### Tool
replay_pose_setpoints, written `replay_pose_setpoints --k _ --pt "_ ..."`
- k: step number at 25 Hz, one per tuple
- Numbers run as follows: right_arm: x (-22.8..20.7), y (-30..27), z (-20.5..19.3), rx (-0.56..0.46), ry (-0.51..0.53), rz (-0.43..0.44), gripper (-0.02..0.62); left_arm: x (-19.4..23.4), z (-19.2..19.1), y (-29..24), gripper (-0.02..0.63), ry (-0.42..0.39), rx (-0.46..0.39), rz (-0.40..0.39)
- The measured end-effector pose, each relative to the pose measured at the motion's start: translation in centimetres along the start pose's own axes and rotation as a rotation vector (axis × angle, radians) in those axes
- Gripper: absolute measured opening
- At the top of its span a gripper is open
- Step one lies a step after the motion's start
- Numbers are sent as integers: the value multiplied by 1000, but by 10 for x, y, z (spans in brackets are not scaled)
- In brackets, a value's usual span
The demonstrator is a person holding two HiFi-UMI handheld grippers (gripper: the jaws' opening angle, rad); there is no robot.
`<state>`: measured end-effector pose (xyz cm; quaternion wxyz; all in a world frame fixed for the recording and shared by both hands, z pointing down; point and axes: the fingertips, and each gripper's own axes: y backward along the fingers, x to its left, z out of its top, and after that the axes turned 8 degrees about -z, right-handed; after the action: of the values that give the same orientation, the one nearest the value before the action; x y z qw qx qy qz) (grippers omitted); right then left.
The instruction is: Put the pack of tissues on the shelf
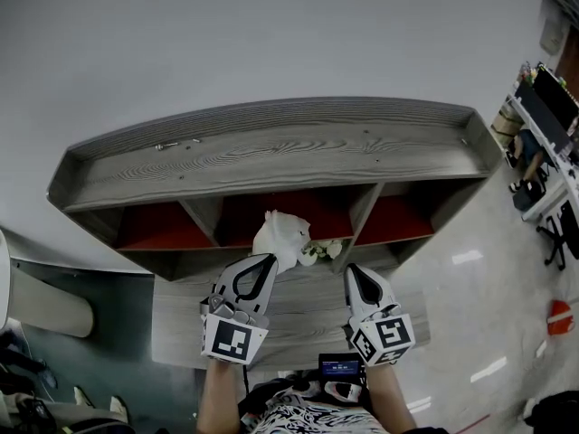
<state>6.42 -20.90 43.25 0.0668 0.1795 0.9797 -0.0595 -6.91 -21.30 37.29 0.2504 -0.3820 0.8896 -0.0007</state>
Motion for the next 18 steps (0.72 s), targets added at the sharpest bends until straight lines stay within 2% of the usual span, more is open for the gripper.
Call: replay_pose_setpoints --k 3,18 --pt "-6 -3 0 5 -9 -10 2 1 -8 -3 12 76 5 32" --pt "-17 -17 -2 14 -20 -1 2 10 -14 -21 13 58 29 47"
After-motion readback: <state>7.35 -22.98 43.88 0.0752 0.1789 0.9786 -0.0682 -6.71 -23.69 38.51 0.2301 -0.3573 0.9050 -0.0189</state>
